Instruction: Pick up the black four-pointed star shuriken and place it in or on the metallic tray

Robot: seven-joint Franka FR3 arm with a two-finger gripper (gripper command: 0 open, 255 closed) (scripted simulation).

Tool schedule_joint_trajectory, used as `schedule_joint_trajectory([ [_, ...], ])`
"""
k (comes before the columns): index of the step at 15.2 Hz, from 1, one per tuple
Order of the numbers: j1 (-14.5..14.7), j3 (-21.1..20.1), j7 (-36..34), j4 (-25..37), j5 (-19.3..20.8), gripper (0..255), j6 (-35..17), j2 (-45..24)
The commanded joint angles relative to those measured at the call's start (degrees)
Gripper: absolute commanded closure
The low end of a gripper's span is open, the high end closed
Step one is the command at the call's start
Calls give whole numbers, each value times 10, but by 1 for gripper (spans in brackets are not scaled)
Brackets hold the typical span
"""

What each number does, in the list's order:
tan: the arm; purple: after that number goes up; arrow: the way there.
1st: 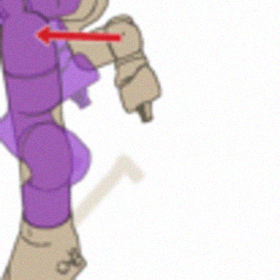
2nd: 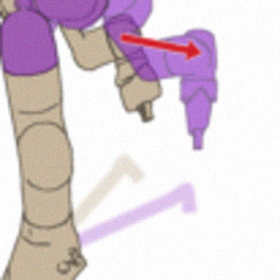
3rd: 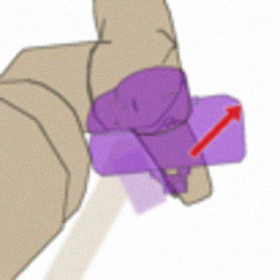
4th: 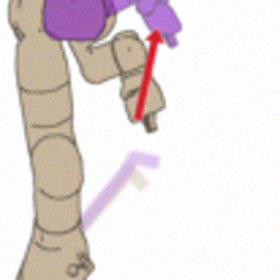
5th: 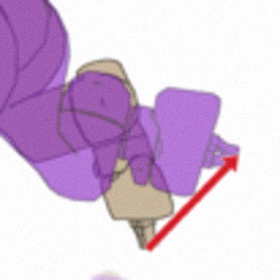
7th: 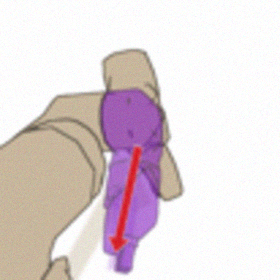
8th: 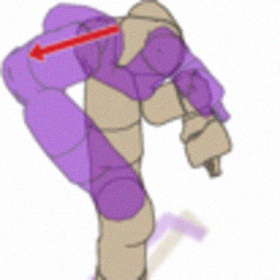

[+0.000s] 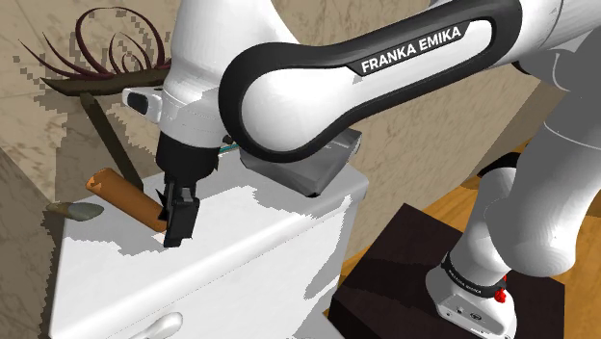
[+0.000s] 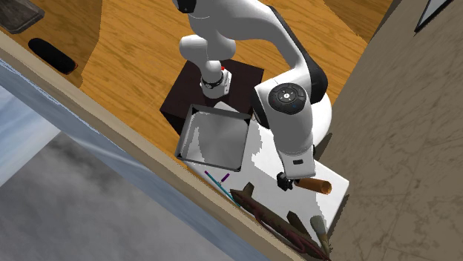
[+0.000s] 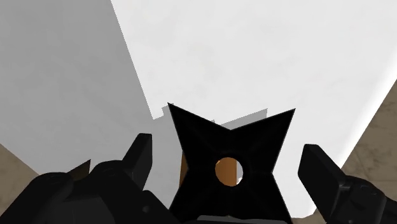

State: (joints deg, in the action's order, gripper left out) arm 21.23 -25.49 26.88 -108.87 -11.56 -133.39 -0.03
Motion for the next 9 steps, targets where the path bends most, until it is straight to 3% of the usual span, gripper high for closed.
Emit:
schedule_joint_trajectory([
  [1, 0, 0, 0, 0, 0, 0, 0, 0],
  [2, 0, 0, 0, 0, 0, 0, 0, 0],
  [3, 0, 0, 0, 0, 0, 255, 0, 0],
  [9, 0, 0, 0, 1, 0, 255, 0, -1],
])
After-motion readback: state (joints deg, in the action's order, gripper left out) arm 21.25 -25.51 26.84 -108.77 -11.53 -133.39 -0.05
